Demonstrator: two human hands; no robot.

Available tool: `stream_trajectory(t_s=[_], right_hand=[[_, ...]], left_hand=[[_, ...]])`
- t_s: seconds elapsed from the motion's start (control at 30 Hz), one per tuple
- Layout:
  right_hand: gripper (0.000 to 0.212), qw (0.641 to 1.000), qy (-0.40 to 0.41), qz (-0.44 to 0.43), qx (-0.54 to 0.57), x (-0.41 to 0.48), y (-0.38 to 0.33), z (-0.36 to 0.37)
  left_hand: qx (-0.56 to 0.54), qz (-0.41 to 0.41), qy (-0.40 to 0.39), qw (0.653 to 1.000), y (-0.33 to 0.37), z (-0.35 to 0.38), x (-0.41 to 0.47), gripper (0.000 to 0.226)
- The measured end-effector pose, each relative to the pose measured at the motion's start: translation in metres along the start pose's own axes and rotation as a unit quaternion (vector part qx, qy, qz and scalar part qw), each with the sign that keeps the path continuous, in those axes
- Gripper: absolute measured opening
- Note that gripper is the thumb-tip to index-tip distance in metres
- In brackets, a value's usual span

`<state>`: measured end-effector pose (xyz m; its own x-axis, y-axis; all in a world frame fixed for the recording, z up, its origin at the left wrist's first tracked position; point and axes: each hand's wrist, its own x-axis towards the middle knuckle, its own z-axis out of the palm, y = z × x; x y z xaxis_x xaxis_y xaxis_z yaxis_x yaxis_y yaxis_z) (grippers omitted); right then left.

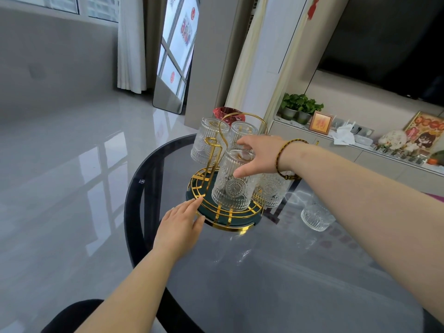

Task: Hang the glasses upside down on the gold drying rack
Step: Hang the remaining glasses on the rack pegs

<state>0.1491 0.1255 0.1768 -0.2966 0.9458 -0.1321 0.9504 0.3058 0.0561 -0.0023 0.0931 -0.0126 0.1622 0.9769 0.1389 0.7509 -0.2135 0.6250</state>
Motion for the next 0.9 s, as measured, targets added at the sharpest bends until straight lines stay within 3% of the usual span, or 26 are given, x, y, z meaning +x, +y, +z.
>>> stream_trajectory(t_s=[0.67,0.9], right_hand=[[0.087,0.999,0.051,0.001,0.018,-0.017,0.004,0.0],[0.069,0.978,0.199,-0.013,0.057,-0.067,0.028,0.002]], left_hand=[[-0.017,0.01,0.02,1.0,0.004,-0.002,-0.006,0.049],[0.012,0.093,0.044,0.995,0.019,-0.004,-0.038,0.032]])
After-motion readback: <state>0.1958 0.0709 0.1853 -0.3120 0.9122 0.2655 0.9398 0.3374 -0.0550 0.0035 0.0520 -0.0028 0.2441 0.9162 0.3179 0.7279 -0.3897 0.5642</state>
